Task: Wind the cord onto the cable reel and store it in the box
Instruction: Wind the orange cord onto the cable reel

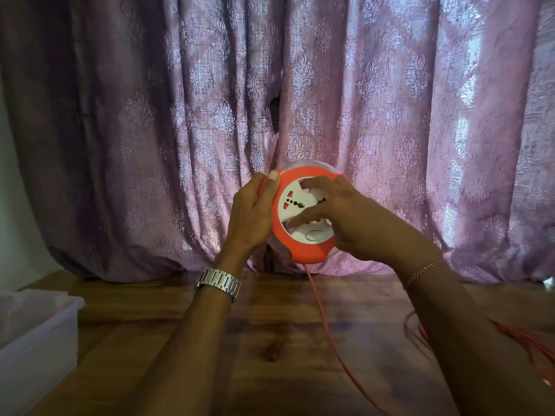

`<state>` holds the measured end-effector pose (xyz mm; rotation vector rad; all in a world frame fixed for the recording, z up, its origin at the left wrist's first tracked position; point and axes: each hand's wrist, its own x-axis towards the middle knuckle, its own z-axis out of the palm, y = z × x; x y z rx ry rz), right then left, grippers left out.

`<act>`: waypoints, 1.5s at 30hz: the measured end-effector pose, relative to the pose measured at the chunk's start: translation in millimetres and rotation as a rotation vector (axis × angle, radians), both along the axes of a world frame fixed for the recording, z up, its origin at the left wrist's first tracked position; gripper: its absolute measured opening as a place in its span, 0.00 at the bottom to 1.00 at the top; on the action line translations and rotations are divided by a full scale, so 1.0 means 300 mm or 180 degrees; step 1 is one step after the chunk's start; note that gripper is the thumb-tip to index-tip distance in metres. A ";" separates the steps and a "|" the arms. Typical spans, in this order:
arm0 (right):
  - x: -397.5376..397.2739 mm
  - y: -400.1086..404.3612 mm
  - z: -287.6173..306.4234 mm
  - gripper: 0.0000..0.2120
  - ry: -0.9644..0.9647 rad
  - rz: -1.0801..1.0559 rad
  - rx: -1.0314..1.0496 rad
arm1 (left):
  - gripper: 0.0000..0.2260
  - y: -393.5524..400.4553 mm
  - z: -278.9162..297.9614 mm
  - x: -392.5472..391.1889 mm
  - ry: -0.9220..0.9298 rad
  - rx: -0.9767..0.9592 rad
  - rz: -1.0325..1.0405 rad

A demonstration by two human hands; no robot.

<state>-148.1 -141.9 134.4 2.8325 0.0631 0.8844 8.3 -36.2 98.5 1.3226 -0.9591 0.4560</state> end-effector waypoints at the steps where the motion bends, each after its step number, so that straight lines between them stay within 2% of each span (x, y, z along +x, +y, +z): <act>1: 0.000 0.008 -0.002 0.27 -0.0018 -0.0029 -0.0042 | 0.28 -0.002 -0.001 0.003 -0.0017 0.0007 0.0020; 5: -0.006 0.034 -0.002 0.25 -0.0246 -0.0215 -0.0295 | 0.26 0.001 -0.002 0.011 -0.0006 0.0020 0.0007; 11: -0.016 0.038 -0.015 0.26 -0.0588 -0.0454 -0.0194 | 0.23 -0.002 -0.004 0.014 -0.0068 0.0035 0.0026; 18: 0.005 0.042 -0.021 0.32 -0.1467 -0.0641 0.0311 | 0.21 -0.006 -0.005 0.021 0.0051 0.0009 -0.0052; 22: 0.007 0.039 -0.024 0.33 -0.1545 -0.0759 0.0040 | 0.18 -0.004 0.000 0.018 0.0102 0.0009 -0.0044; 26: -0.010 0.051 -0.007 0.26 -0.1954 -0.0809 -0.0027 | 0.20 -0.002 -0.006 0.025 0.0041 0.0050 -0.0023; 28: -0.026 0.048 0.011 0.17 -0.1745 -0.0617 -0.0041 | 0.22 -0.001 -0.006 0.024 0.0033 0.0052 -0.0003; 30: -0.032 0.028 0.023 0.07 -0.1141 -0.0280 -0.0060 | 0.24 -0.002 -0.006 0.025 0.0051 0.0032 -0.0003; 33: -0.025 0.018 0.020 0.23 -0.0360 -0.0013 0.0055 | 0.24 -0.003 -0.007 0.024 -0.0006 0.0036 0.0054; 35: -0.019 0.029 0.017 0.28 -0.0143 -0.0076 -0.0008 | 0.26 -0.005 -0.008 0.018 -0.0028 0.0057 0.0093; 40: -0.017 0.049 0.010 0.27 -0.0303 -0.0126 -0.0303 | 0.28 -0.008 -0.011 0.018 -0.0042 0.0014 0.0071; 45: -0.020 0.051 0.001 0.27 -0.0411 -0.0296 -0.0266 | 0.27 -0.009 -0.009 0.016 -0.0087 0.0063 0.0139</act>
